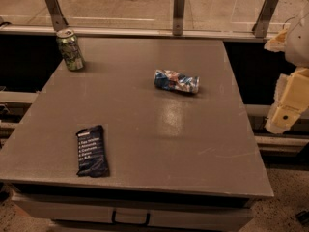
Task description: Place redbull can upright
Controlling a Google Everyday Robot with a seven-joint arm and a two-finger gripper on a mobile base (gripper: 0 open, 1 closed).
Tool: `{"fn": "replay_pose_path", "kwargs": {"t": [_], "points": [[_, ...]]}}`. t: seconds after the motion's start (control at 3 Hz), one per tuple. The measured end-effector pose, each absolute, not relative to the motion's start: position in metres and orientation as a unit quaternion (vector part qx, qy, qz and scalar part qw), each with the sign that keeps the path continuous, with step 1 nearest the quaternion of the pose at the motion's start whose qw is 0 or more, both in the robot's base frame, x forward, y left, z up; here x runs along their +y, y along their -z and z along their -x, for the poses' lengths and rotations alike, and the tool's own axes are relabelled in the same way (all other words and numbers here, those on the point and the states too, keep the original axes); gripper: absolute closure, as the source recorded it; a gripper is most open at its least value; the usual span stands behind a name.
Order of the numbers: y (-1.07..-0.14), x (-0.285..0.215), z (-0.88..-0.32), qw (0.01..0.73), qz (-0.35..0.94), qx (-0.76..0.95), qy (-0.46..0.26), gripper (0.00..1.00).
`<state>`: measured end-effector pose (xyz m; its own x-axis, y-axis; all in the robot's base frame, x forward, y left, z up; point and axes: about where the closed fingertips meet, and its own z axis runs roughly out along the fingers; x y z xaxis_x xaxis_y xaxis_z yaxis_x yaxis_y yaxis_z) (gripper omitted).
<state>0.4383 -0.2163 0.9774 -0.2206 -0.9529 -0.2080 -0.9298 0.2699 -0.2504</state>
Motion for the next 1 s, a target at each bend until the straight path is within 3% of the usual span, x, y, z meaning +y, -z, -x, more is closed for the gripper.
{"fn": "replay_pose_path", "kwargs": {"t": [0.67,1.0], "points": [[-0.974,-0.209,-0.452,0.171,0.611,0.772,0.034,0.00],[-0.954,-0.179,-0.495,0.186,0.637,0.748,0.027,0.00]]}}
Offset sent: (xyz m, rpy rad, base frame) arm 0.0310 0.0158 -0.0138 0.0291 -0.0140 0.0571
